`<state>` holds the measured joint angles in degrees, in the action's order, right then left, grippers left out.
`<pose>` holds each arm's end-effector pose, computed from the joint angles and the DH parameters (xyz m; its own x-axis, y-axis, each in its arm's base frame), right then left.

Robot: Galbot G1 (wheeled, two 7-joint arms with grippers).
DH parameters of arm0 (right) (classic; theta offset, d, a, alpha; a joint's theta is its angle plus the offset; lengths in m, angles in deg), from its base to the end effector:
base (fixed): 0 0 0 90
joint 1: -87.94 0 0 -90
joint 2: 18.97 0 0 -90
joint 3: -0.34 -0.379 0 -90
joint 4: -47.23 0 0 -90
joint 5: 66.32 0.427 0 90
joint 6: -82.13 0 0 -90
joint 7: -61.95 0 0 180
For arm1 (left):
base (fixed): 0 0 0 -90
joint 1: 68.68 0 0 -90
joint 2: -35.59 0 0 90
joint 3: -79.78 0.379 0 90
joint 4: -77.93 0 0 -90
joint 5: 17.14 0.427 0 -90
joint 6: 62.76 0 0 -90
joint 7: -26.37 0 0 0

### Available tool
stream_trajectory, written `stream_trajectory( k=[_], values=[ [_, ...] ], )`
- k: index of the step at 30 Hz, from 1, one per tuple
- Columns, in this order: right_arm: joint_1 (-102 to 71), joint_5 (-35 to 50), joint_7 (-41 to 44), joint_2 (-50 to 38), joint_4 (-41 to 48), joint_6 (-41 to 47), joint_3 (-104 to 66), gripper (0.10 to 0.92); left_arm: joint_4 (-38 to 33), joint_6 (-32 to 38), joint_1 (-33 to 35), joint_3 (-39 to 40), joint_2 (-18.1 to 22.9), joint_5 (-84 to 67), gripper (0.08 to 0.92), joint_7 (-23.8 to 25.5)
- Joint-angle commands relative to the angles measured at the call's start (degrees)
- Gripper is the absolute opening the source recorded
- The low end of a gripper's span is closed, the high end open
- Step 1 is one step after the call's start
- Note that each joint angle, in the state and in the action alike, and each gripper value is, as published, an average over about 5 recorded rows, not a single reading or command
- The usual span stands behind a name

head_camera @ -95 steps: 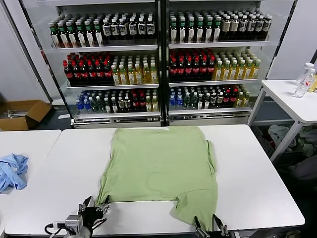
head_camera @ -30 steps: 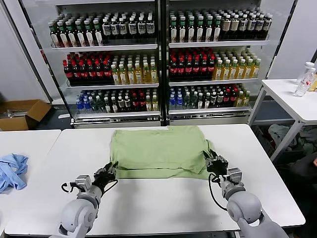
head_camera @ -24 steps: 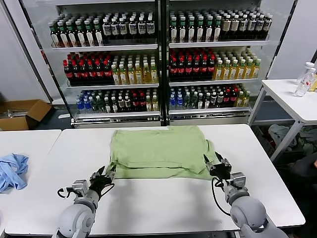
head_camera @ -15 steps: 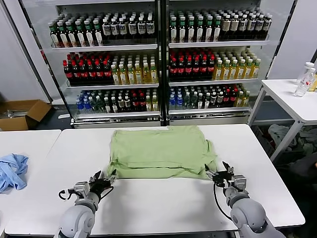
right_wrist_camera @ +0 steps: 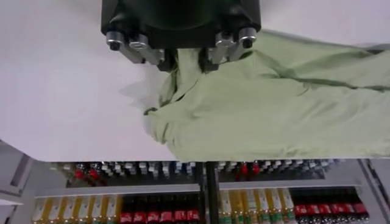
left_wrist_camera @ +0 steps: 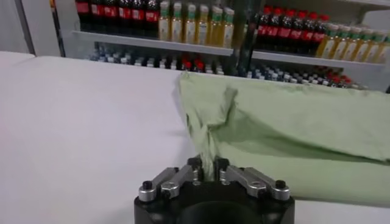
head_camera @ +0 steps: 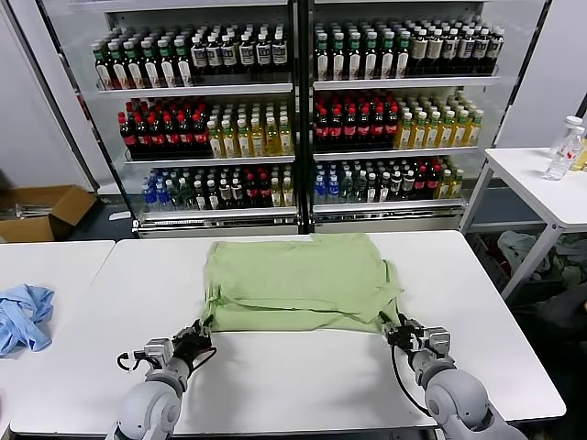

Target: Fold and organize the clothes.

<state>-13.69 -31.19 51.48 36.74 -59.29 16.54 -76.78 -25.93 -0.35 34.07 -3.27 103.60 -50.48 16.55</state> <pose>0.3376 -0.0697 -0.3392 -0.8580 -0.1571 0.4890 -0.1763 0.9843 0.0068 0.3406 0.0571 -0.3594 -0.8482 0.1133 0.5174 0.0400 0.9878 -0.1506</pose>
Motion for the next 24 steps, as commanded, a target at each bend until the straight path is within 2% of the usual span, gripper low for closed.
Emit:
stream_trajectory(
  k=[1,5,9,11,14,17,19,21,24],
  values=[
    [-12.17,-0.51,1.51,-3.18,-7.86,-4.76,-5.75,0.153,-12.01,0.13,13.04,-3.23,0.09,-2.07,0.093,0.45],
    [-27.59,-3.62,2.47,-2.85,-17.04,-6.2,-15.3,0.132,-21.47,0.65,23.03,-5.62,0.68,-0.27,0.093,0.17],
    [-41.49,-11.63,4.5,-0.31,-23.78,-6.86,-21.19,0.132,-30.37,1.54,35.23,-6.88,1.79,4.49,0.093,-0.3],
    [-44.77,-16.02,5.65,0.73,-25.62,-6.97,-21.8,0.145,-33.68,2.17,39.88,-7.2,2.43,7.43,0.106,-0.42],
    [-45.55,-18.54,5.77,2.01,-28.05,-8.35,-22.1,0.207,-37.21,2.57,43.06,-7.94,3.07,10.55,0.17,-0.8],
    [-41.75,-15.71,3.04,1.99,-30.73,-8.84,-23.26,0.293,-39.84,2.41,42.8,-9.6,2.53,11.41,0.257,-1.28],
    [-36.43,-11.19,0.57,0.84,-31.71,-8.06,-23.97,0.354,-40.29,2.18,39.64,-11.61,1.02,10.12,0.317,-1.49],
    [-29.03,-5.62,-1.72,-1.03,-30.59,-6.08,-23.52,0.406,-38.71,1.86,34.04,-13.18,-1.1,7.92,0.369,-1.75],
    [-13.46,1.05,-4.46,-4.13,-23.58,-1.85,-18.69,0.492,-31.34,1.46,22.14,-12.54,-4.36,4.67,0.456,-2.21]
  ],
)
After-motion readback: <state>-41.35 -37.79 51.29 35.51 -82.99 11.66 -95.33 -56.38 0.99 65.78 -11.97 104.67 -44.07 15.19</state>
